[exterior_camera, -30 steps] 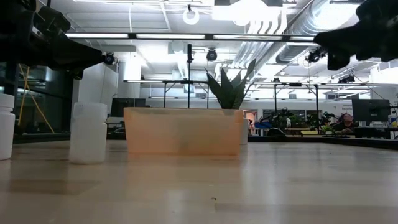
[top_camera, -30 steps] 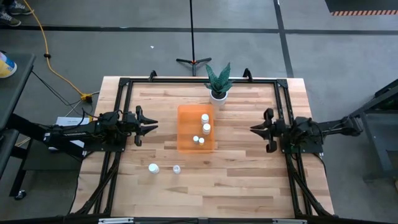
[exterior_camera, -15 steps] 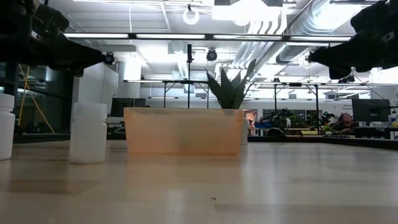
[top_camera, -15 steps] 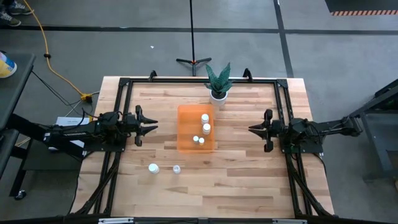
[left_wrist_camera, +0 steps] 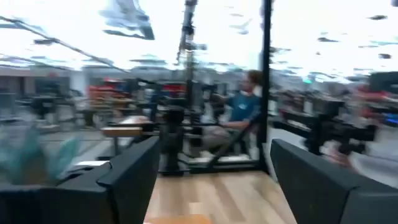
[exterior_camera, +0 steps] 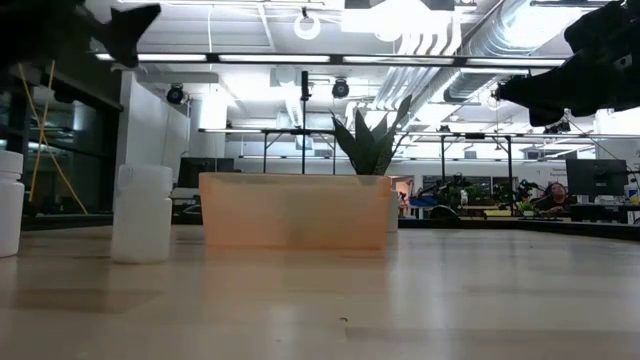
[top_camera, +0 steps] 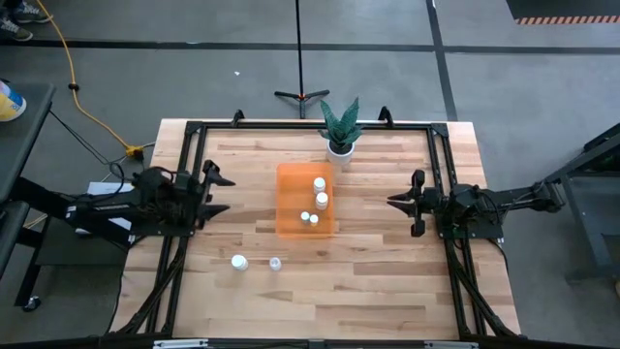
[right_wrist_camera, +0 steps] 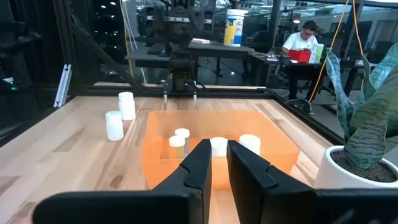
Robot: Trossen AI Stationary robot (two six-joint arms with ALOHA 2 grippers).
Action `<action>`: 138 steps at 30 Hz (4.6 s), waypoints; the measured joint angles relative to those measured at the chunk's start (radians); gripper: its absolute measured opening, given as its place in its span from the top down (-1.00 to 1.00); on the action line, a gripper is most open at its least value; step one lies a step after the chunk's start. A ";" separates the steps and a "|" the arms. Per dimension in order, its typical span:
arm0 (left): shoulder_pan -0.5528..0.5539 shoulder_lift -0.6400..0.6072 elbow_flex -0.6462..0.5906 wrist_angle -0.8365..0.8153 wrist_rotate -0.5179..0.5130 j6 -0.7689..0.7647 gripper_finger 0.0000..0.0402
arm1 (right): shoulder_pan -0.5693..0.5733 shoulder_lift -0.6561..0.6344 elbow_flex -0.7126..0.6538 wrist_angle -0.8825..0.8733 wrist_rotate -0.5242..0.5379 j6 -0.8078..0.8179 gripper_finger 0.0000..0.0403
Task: Pick and place pill bottles into a basket
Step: Put the white pill bottle into the orange bin
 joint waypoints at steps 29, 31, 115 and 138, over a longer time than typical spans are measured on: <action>-0.137 1.163 1.056 -1.276 0.087 -0.686 -0.24 | 0.000 0.000 -0.001 0.014 0.054 -0.174 0.76; -0.188 1.213 1.097 -1.344 0.087 -0.796 -0.24 | 0.000 0.000 -0.001 0.015 0.073 -0.185 0.77; -0.657 1.712 1.112 -1.409 -0.103 -1.096 0.04 | 0.000 0.000 -0.001 0.013 0.091 -0.200 0.83; -0.430 1.696 1.493 -1.748 -0.207 -0.667 -0.02 | 0.000 0.000 -0.001 0.008 0.091 -0.182 0.80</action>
